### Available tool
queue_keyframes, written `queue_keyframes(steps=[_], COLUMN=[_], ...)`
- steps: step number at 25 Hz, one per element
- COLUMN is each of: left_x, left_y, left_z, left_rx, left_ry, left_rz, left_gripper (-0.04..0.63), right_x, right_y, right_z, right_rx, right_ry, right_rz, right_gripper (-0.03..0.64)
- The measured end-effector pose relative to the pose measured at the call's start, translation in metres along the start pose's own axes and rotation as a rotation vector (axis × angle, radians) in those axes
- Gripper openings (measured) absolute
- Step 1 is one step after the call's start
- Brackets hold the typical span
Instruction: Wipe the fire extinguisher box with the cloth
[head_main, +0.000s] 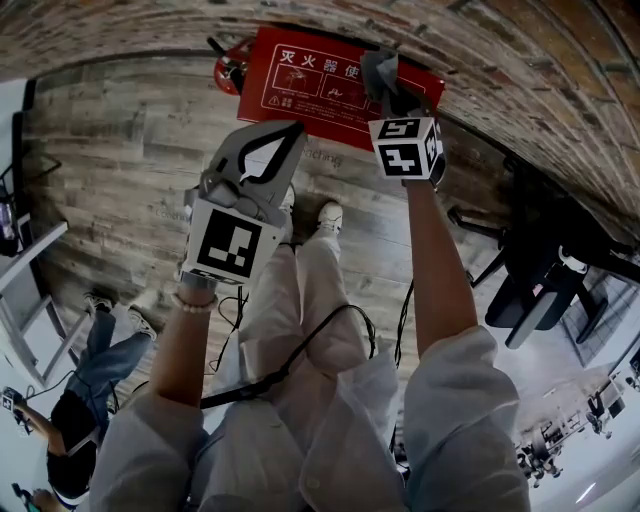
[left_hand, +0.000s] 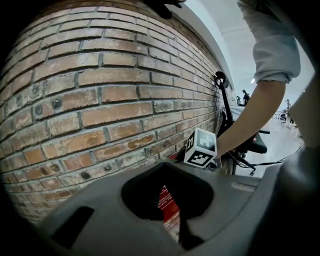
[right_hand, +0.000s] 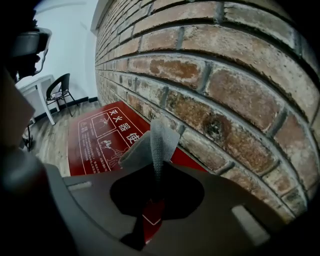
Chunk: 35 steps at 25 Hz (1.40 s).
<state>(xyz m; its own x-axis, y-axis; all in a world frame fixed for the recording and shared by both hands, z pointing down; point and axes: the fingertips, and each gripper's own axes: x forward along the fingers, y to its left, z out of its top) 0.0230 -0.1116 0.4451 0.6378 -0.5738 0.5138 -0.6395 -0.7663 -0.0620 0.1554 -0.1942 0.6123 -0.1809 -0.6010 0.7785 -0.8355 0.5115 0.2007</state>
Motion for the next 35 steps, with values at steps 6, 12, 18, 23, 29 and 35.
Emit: queue_keyframes(steps=[6,12,18,23,29,35], left_x=[0.011,0.019,0.023,0.024,0.024,0.024], left_y=[-0.013,-0.026,-0.031,-0.033,-0.035,-0.034], left_z=[0.005,0.01,0.013,0.015,0.016,0.017], left_rx=[0.017,0.018,0.025,0.019,0.027,0.031], left_ry=[0.003,0.003,0.005,0.003,0.004,0.004], left_rz=[-0.023,-0.041,-0.049,-0.05,-0.058,-0.059], left_gripper=[-0.002,-0.002,-0.002,-0.002,-0.002,-0.002], right_x=[-0.007,-0.015,-0.021,-0.026,-0.03,-0.029], right_y=[-0.02,-0.04,-0.052,-0.061,-0.065,-0.067], right_z=[-0.02,-0.039,-0.052,-0.062,-0.071,-0.076], right_rx=[0.03,0.047,0.057,0.069,0.088,0.089], right_ry=[0.016,0.034,0.05,0.066,0.082,0.096], right_rz=[-0.029,-0.053,-0.071,-0.086,-0.091,-0.093], right_gripper=[0.02,0.02,0.02,0.02,0.02,0.02])
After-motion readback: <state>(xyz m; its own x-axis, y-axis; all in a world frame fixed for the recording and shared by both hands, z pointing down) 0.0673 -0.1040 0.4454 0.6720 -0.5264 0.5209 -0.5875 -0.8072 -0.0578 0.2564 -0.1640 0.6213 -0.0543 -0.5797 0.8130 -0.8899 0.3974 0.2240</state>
